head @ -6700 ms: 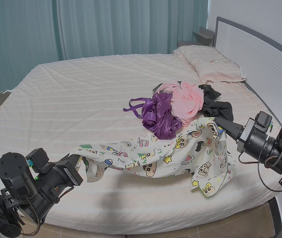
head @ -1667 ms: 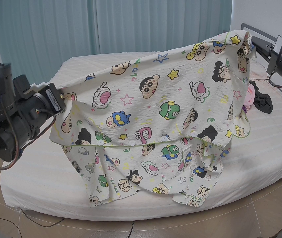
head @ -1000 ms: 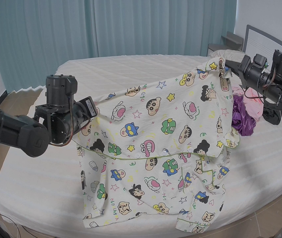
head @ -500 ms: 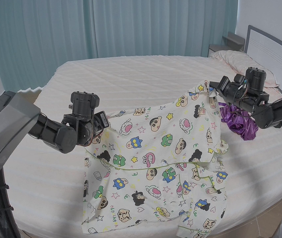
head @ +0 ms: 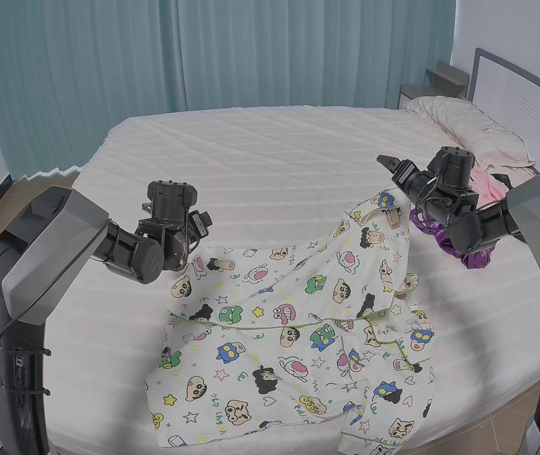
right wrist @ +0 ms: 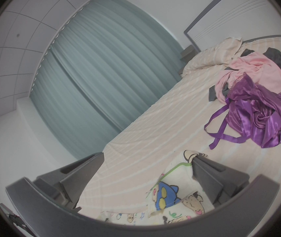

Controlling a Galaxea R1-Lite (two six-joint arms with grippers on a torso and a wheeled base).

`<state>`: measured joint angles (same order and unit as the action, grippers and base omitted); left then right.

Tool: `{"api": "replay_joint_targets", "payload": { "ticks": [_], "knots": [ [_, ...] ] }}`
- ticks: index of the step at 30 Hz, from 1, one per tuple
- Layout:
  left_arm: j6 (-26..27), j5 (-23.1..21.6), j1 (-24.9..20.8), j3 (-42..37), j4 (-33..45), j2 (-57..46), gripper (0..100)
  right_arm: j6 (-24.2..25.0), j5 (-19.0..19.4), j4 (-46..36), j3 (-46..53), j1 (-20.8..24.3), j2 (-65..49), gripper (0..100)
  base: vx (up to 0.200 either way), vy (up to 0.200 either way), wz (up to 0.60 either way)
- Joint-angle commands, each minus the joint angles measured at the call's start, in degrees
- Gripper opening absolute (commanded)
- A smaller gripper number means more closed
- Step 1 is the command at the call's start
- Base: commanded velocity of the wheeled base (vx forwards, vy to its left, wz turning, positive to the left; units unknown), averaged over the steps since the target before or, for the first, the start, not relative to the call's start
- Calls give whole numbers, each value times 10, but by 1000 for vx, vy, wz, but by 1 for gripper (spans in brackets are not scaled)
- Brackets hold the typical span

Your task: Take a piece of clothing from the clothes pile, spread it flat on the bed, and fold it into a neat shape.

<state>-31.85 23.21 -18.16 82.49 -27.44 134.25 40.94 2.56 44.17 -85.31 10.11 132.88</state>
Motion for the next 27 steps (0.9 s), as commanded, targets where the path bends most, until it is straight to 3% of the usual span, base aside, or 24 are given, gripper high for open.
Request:
{"api": "replay_joint_targets", "payload": {
  "ticks": [1, 9, 14, 16, 18, 25, 26, 27],
  "knots": [
    [-1, 10, 20, 4, 1, 7, 100, -1, -21, -5, -20, -9, 36, 100, 0, 0, 0],
    [-3, 10, 31, -73, -3, -50, 100, -39, -22, -8, -18, -51, 61, 100, 0, 0, 0],
    [-16, 9, 31, -102, -2, -79, 100, 52, -18, -14, -50, -51, 64, 100, 0, 0, 0],
    [-15, 9, 29, -122, -2, -93, 100, 120, -23, -22, -94, -50, 85, 100, 0, 0, 0],
    [-15, 9, 26, -146, -5, -101, 100, 134, -28, -32, -119, -51, 99, 100, 0, 0, 0],
    [-21, 4, 25, -192, -18, -131, 100, 124, -42, -66, -112, -48, 114, 100, 0, 0, 0],
    [-22, 4, 25, -203, -22, -138, 100, 101, -43, -75, -101, -51, 113, 100, 0, 0, 0],
    [-22, 4, 25, -214, -23, -148, 100, 46, -43, -81, -91, -54, 115, 100, 0, 0, 0]
  ]
}}
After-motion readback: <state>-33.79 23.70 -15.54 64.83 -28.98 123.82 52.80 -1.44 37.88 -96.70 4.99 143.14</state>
